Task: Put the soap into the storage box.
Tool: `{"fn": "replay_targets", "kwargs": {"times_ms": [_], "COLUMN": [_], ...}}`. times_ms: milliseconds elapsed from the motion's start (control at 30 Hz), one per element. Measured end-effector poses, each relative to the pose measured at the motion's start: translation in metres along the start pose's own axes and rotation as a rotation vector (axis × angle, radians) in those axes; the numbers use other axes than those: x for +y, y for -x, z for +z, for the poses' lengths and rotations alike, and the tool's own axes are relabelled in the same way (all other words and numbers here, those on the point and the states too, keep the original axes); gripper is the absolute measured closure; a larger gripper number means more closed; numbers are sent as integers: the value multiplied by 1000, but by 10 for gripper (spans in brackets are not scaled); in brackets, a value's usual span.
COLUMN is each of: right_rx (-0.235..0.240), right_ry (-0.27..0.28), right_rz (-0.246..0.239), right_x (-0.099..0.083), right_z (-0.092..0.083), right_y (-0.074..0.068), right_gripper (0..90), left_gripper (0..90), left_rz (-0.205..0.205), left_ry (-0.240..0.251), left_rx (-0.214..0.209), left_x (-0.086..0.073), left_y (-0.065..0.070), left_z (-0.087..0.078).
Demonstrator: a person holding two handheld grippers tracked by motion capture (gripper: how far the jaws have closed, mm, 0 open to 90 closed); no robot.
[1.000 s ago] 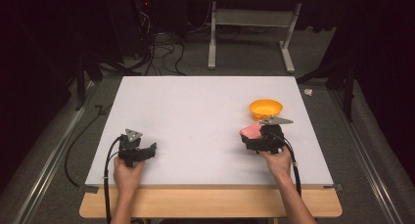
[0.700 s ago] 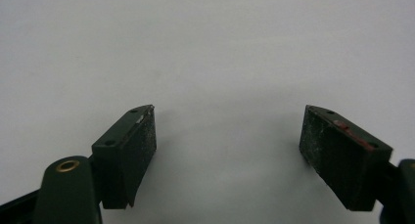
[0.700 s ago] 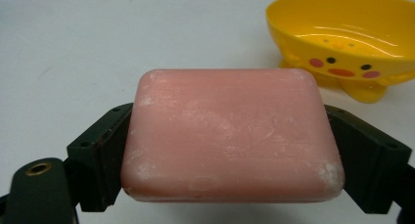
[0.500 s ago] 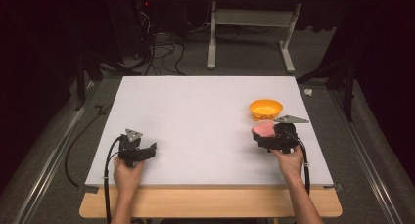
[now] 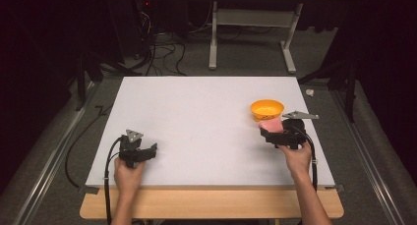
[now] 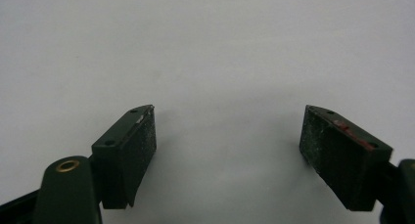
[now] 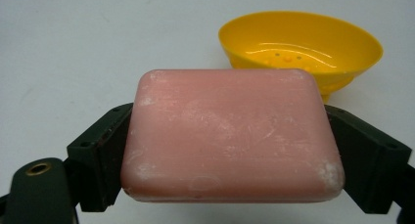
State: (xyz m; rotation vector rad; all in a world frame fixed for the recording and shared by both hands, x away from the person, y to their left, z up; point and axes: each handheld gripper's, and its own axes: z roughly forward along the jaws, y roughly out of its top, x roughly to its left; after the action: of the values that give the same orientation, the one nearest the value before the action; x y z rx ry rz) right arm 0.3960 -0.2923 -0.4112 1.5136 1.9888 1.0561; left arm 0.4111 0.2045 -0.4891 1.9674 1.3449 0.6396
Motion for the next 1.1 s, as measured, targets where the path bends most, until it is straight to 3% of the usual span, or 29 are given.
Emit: {"fn": "replay_targets", "kwargs": {"times_ms": [33,267,933,1100], "right_rx": [9,13,7,-18], "right_ry": [4,3,-4,-20], "right_rz": [21,40,46,41], "right_x": [3,12,39,48], "right_z": [-2,-3,4,14], "right_y": [4,12,21,23], "right_gripper": [139,139,139,139], "left_gripper": [216,216,216,216], "left_rz": [1,1,0,0], "left_ry": [0,1,-2,-2], "left_rx": [1,1,-1,-1], "left_x": [0,0,0,0], "left_y": [0,0,0,0], "left_z": [0,0,0,0]}}
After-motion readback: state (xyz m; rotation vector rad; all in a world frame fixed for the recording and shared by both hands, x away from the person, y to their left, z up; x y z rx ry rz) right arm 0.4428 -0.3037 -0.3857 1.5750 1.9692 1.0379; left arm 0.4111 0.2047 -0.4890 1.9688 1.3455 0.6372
